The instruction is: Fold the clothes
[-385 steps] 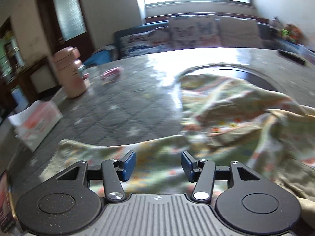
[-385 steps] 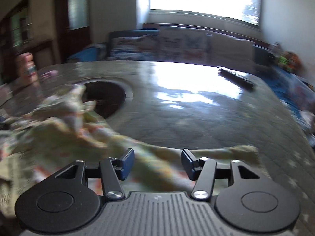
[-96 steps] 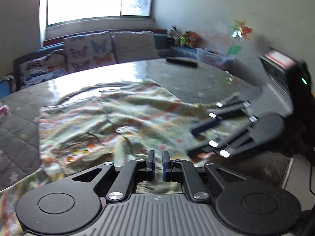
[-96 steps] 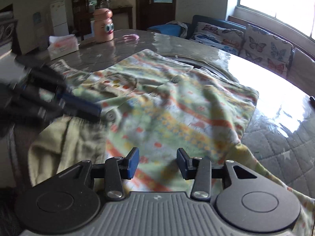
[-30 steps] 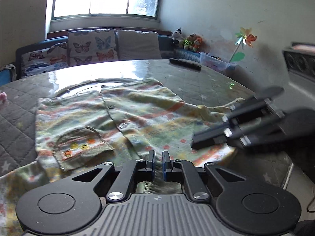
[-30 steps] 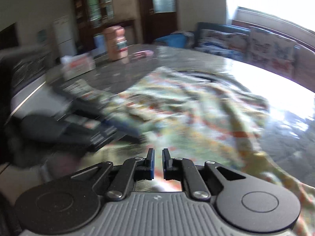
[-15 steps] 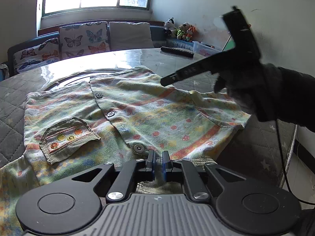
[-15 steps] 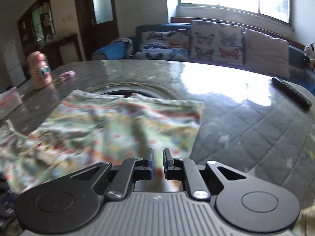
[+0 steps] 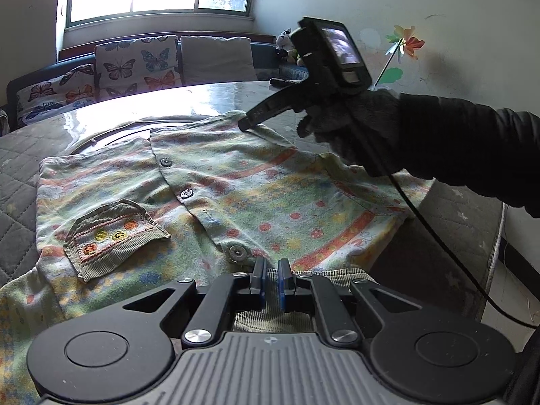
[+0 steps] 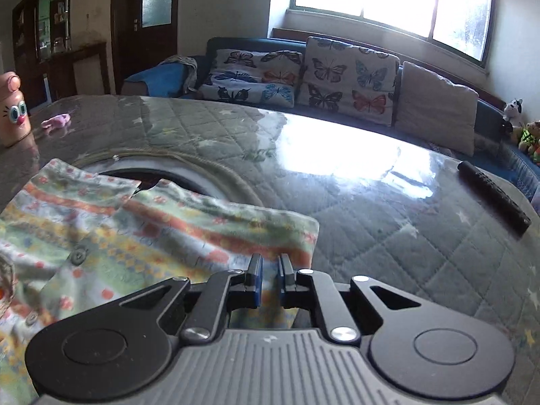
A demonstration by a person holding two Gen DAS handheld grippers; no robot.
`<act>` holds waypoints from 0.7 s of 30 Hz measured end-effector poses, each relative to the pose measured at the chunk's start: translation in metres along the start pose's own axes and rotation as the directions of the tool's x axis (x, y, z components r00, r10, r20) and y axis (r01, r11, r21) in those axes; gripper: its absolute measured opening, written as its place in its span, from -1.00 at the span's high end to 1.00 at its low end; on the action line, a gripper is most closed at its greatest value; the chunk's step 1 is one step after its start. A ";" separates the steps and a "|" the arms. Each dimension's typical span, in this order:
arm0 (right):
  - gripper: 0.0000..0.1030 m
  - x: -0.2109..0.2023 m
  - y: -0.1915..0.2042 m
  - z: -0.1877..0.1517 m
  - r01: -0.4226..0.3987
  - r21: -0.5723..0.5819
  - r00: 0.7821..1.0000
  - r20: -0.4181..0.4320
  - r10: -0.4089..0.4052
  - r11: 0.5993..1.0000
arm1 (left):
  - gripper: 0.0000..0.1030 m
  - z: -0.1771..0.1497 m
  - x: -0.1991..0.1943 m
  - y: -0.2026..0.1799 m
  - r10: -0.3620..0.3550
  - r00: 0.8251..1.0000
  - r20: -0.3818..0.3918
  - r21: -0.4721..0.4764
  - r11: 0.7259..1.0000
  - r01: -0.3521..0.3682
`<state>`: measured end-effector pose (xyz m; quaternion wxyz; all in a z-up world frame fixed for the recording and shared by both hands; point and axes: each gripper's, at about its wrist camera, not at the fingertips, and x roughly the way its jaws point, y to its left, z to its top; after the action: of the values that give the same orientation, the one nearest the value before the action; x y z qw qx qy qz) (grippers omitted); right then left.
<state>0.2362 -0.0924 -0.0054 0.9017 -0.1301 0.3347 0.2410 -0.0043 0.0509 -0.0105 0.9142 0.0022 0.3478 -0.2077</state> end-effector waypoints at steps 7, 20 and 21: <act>0.61 -0.030 0.003 -0.008 -0.045 -0.031 0.999 0.003 0.045 0.998 | 0.85 0.000 0.000 0.001 -0.006 1.000 0.000 0.004 1.000 0.006; 0.57 -0.102 0.022 -0.048 -0.164 -0.079 0.986 0.005 0.165 0.983 | 0.73 0.012 -0.007 -0.015 0.018 0.999 0.027 0.048 0.999 -0.020; 0.56 -0.111 0.026 -0.056 -0.180 -0.084 0.984 0.001 0.180 0.980 | 0.68 0.014 -0.005 -0.018 0.017 1.000 0.027 0.054 0.998 -0.018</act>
<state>0.1188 -0.1312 0.0248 0.8714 -0.1357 0.3308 0.3358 -0.0059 0.0349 0.0056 0.9201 0.0273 0.3301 -0.2092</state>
